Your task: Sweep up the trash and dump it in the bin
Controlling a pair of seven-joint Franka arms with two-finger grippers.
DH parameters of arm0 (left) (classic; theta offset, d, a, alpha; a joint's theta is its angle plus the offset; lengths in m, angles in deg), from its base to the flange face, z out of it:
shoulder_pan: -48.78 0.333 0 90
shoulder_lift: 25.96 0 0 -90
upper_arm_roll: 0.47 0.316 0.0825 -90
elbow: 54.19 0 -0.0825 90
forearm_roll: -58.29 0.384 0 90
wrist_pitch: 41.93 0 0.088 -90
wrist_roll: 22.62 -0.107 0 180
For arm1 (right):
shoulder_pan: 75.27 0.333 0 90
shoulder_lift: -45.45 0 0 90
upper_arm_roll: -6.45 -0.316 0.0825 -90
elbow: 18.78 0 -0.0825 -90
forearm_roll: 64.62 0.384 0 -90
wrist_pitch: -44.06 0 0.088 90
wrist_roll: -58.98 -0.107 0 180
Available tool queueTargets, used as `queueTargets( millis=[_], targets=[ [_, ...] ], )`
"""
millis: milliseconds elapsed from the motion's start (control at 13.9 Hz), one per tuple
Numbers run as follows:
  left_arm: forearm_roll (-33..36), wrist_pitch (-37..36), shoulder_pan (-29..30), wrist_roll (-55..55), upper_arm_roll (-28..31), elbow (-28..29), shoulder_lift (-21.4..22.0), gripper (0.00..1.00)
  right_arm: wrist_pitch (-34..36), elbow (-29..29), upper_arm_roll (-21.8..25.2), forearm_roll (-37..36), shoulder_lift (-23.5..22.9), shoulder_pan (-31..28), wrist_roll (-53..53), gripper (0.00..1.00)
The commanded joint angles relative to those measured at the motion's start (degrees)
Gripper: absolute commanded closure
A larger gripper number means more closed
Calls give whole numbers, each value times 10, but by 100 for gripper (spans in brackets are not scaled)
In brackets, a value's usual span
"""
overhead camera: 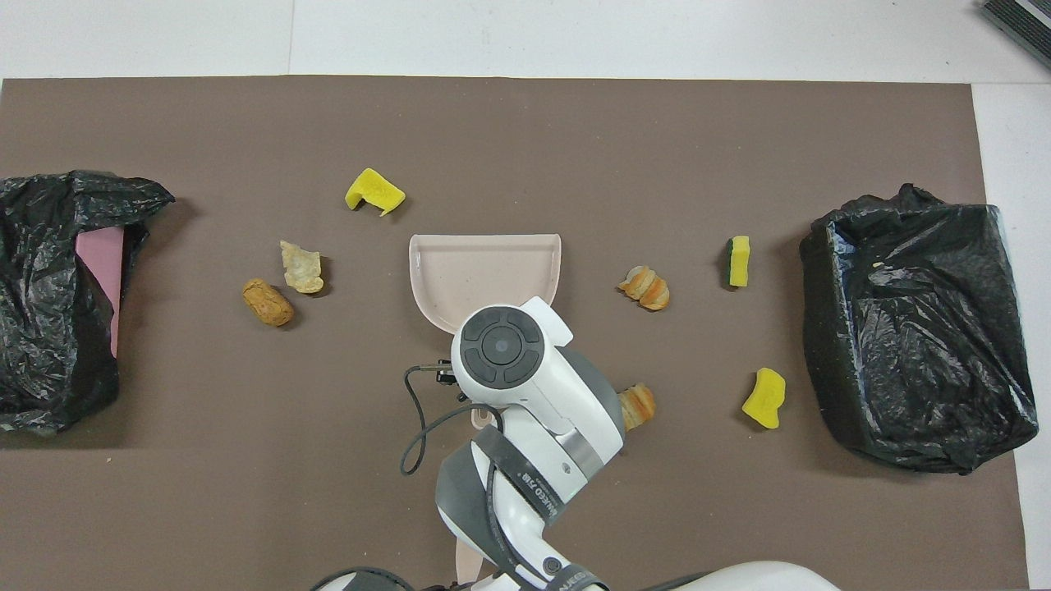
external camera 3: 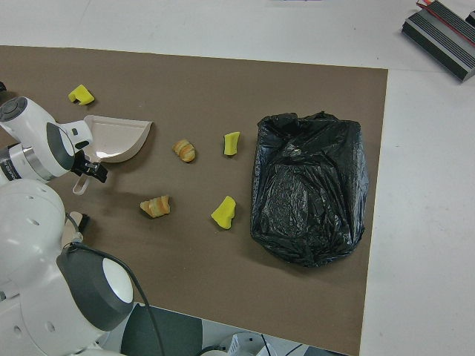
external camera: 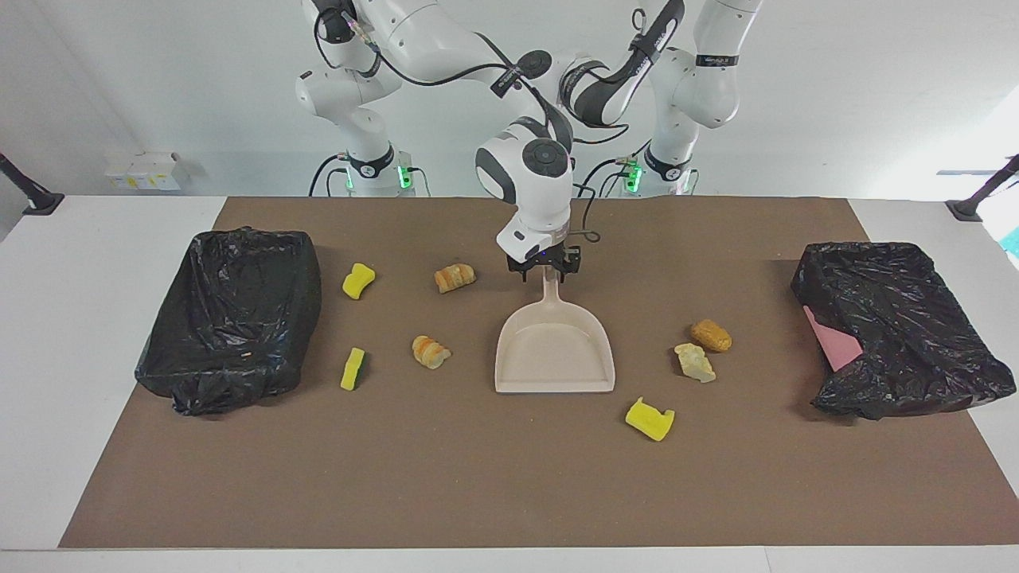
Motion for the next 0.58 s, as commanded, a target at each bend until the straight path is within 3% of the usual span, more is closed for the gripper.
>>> queueTargets(
  millis=[0, 72, 144, 505],
  targets=[
    [8, -16, 28, 0, 7, 38, 56, 100, 13, 3, -3, 11, 3, -3, 4, 76],
    [9, -24, 39, 0, 7, 42, 65, 100, 14, 3, -3, 11, 3, -4, 6, 94],
    [15, -26, 51, -2, 7, 47, 74, 100, 13, 3, -3, 9, 3, -4, 7, 100],
    [48, -32, 146, -35, 7, 47, 73, 100, 13, 12, 0, 10, 10, -18, 45, 100]
  ],
)
